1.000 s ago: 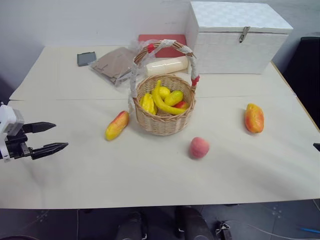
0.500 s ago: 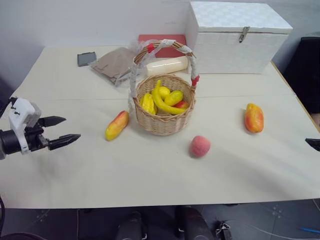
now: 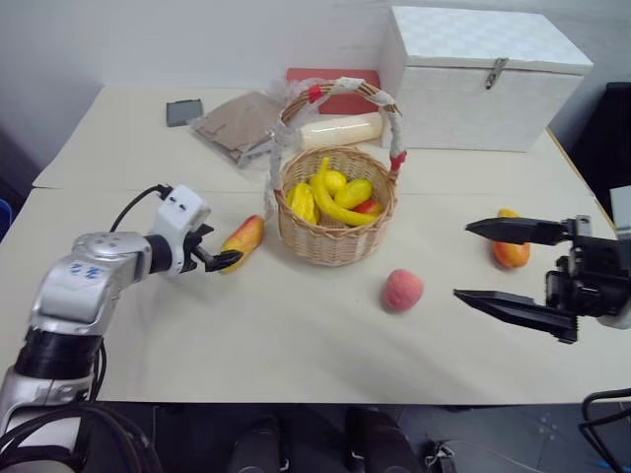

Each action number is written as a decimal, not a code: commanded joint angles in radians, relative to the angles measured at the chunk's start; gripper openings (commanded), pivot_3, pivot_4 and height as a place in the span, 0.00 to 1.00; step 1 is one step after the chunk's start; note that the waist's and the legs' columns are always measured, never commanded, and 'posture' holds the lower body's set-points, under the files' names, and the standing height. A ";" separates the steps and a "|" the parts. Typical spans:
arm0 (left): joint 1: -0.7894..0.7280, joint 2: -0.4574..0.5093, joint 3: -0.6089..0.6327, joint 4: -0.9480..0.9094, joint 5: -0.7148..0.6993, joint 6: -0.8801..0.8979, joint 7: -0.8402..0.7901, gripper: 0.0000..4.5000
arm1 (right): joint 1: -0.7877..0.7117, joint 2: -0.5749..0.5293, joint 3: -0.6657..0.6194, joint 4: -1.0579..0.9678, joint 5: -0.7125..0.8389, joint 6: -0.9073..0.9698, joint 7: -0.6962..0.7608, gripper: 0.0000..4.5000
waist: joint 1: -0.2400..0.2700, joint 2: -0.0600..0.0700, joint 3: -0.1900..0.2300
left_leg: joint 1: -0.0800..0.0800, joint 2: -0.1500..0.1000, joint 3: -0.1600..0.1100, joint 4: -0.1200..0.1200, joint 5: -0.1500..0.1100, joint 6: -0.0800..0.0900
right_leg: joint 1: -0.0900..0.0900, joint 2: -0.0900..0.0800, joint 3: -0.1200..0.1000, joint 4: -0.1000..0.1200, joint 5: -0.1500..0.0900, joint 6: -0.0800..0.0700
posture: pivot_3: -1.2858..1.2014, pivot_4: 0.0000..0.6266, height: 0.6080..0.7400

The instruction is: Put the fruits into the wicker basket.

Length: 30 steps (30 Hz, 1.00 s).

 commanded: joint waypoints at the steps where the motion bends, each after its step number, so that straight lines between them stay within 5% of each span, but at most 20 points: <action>1: -0.063 -0.060 -0.057 0.106 0.069 -0.091 -0.013 1.00 | -0.023 0.006 0.002 -0.020 0.048 -0.012 -0.049 0.98 | 0.005 0.000 0.000 | -0.001 0.000 0.000 0.000 0.000 0.001 | 0.000 0.000 0.000 0.000 0.000 0.000 | 0.52 0.24 1.00; 7: -0.111 -0.135 -0.079 0.209 0.111 -0.142 -0.042 1.00 | -0.031 0.003 0.007 -0.017 0.070 -0.026 -0.074 0.98 | 0.015 0.000 0.000 | -0.005 0.001 0.000 0.013 -0.003 0.005 | 0.000 0.000 -0.001 0.001 0.000 0.001 | 0.52 0.24 1.00; 16: -0.089 -0.069 -0.038 0.151 0.099 -0.169 -0.155 0.45 | -0.058 -0.004 0.046 -0.008 0.060 -0.032 -0.128 1.00 | 0.010 0.000 0.000 | -0.004 0.001 -0.001 0.014 -0.003 0.007 | 0.001 -0.001 -0.001 0.002 0.002 0.004 | 0.52 0.24 1.00; 24: -0.024 0.079 0.123 -0.345 -0.289 0.154 -0.398 0.45 | -0.067 -0.018 0.054 0.012 0.049 -0.024 -0.144 1.00 | -0.005 -0.001 0.000 | -0.006 0.002 -0.001 0.014 -0.004 0.006 | 0.000 -0.001 -0.001 0.001 0.001 0.003 | 0.52 0.24 1.00; 30: -0.296 -0.165 0.145 -0.334 -0.354 0.466 -0.102 0.45 | -0.054 -0.005 0.048 -0.009 0.061 -0.025 -0.176 1.00 | 0.018 -0.002 0.001 | -0.005 -0.002 -0.004 0.015 -0.002 0.009 | 0.005 -0.001 0.000 0.000 0.003 0.006 | 0.52 0.24 1.00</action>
